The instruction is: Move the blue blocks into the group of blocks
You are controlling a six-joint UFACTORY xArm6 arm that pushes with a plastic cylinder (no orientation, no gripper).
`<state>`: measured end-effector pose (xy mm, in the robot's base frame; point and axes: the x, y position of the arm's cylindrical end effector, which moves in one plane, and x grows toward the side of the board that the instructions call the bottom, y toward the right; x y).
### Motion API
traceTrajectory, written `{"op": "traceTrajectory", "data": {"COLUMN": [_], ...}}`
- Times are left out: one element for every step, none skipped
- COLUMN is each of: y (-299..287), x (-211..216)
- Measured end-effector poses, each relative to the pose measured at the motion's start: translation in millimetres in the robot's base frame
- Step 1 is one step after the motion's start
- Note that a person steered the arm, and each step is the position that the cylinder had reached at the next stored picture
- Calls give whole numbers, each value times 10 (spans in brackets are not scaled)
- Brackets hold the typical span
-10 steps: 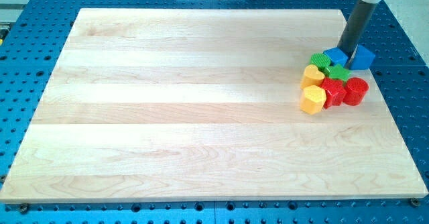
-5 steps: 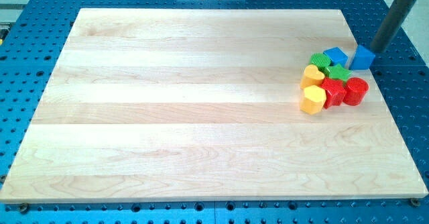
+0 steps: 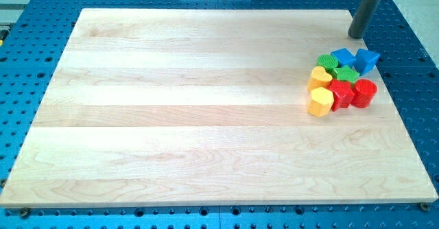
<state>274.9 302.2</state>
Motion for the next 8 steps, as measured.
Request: {"op": "traceTrajectory", "data": {"y": [206, 177, 45, 39, 39, -2, -91, -91], "x": [240, 262, 663, 965, 1014, 1113, 1365, 1340]}}
